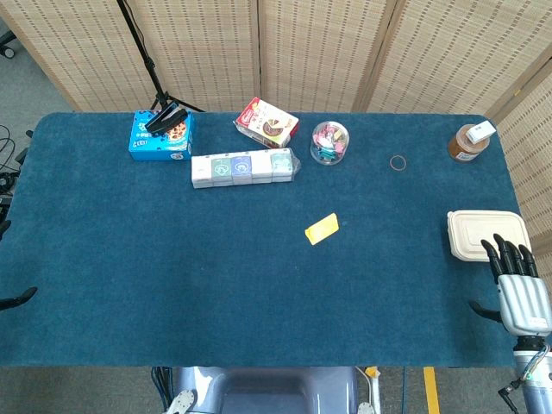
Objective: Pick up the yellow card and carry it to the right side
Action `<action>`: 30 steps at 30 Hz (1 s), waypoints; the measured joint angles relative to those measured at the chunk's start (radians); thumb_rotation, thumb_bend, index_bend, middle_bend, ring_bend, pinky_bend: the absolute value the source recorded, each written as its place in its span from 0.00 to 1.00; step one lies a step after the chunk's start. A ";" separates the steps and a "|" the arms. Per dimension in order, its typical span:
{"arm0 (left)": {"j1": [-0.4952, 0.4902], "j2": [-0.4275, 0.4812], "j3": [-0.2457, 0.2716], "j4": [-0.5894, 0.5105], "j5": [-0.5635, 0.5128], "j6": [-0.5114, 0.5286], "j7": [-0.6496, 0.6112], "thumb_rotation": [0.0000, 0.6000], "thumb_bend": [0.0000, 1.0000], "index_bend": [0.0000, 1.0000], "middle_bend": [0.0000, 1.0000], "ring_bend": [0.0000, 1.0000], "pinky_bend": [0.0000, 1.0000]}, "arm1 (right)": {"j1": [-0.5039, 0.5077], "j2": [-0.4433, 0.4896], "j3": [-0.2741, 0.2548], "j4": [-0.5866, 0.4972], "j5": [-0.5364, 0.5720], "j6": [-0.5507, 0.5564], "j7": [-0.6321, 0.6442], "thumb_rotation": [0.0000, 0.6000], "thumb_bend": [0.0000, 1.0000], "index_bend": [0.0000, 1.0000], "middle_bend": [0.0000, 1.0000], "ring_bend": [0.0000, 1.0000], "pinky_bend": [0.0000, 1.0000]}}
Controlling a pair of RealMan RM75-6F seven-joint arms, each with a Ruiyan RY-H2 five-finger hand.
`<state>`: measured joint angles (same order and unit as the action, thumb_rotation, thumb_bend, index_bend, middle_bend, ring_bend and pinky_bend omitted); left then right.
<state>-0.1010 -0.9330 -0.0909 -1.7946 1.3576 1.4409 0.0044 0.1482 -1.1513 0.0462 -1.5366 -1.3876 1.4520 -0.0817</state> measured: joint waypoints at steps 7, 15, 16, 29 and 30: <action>-0.001 -0.001 -0.003 -0.004 -0.009 -0.001 0.008 1.00 0.00 0.00 0.00 0.00 0.00 | 0.020 -0.005 0.003 -0.002 -0.021 -0.036 0.003 1.00 0.00 0.00 0.00 0.00 0.00; -0.007 -0.004 -0.012 -0.009 -0.030 -0.010 0.022 1.00 0.00 0.00 0.00 0.00 0.00 | 0.142 -0.004 0.031 -0.048 -0.065 -0.197 0.064 1.00 0.00 0.00 0.00 0.00 0.00; -0.009 -0.005 -0.012 -0.009 -0.031 -0.011 0.027 1.00 0.00 0.00 0.00 0.00 0.00 | 0.168 -0.005 0.039 -0.053 -0.065 -0.231 0.074 1.00 0.00 0.00 0.00 0.00 0.00; -0.030 -0.022 -0.029 -0.009 -0.090 -0.039 0.086 1.00 0.00 0.00 0.00 0.00 0.00 | 0.480 -0.160 0.174 0.006 0.020 -0.528 0.000 1.00 0.00 0.00 0.00 0.00 0.00; -0.032 -0.024 -0.031 -0.009 -0.099 -0.041 0.091 1.00 0.00 0.00 0.00 0.00 0.00 | 0.493 -0.173 0.178 0.014 0.025 -0.536 -0.009 1.00 0.00 0.00 0.00 0.00 0.00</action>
<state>-0.1330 -0.9570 -0.1217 -1.8037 1.2588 1.3996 0.0956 0.6411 -1.3240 0.2246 -1.5224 -1.3624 0.9161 -0.0904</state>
